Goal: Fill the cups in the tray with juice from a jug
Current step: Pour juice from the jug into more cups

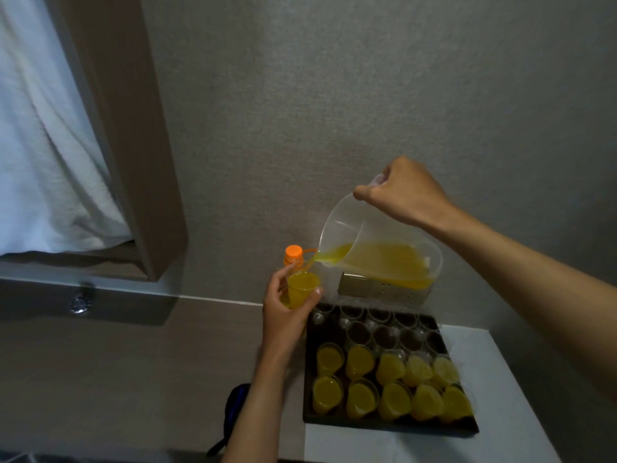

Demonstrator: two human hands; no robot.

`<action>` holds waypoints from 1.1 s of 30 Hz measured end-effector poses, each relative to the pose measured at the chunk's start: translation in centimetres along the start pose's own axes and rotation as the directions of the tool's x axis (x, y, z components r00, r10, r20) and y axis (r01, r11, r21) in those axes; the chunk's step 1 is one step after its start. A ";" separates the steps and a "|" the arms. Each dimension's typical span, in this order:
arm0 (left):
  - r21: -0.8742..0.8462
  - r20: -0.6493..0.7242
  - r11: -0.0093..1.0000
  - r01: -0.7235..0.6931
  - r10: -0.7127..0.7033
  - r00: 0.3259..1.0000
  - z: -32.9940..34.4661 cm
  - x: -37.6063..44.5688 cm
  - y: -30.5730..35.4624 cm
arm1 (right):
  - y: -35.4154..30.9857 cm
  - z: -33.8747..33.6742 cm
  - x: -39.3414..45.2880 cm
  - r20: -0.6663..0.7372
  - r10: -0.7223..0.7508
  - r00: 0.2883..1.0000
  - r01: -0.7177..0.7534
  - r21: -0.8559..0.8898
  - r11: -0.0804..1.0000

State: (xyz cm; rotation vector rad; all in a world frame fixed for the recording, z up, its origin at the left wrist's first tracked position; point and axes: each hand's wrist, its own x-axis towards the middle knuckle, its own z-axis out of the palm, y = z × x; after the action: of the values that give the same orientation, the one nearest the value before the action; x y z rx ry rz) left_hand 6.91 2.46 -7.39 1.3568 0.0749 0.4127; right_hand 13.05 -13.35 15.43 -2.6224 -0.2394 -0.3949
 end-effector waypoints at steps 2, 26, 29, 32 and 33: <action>0.000 -0.003 1.000 -0.001 0.001 1.000 0.0 -0.1 0.0 | 0.0 0.0 0.0 0.006 -0.005 1.000 0.005 0.002 1.000; 0.032 0.011 0.999 -0.023 0.023 1.000 0.7 -0.7 0.0 | 1.8 0.9 -0.8 -0.005 0.011 1.000 -0.010 0.074 0.997; 0.039 0.004 0.999 -0.020 0.020 1.000 0.8 -0.8 -0.2 | 2.5 1.3 -1.0 -0.009 0.029 1.000 -0.028 0.117 0.993; 0.037 0.007 0.999 -0.020 0.019 1.000 1.0 -0.7 -0.4 | 3.2 1.4 -1.3 -0.016 0.049 0.999 -0.046 0.167 0.985; 0.043 0.006 0.999 -0.021 0.020 1.000 1.0 -0.7 -0.6 | 3.5 1.5 -1.4 -0.020 0.057 0.998 -0.052 0.187 0.981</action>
State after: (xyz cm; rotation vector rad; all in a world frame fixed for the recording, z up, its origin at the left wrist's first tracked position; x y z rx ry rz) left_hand 6.73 1.18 -7.85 1.4016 0.0653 0.4266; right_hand 12.90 -15.81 12.28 -2.4328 -0.1861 -0.3684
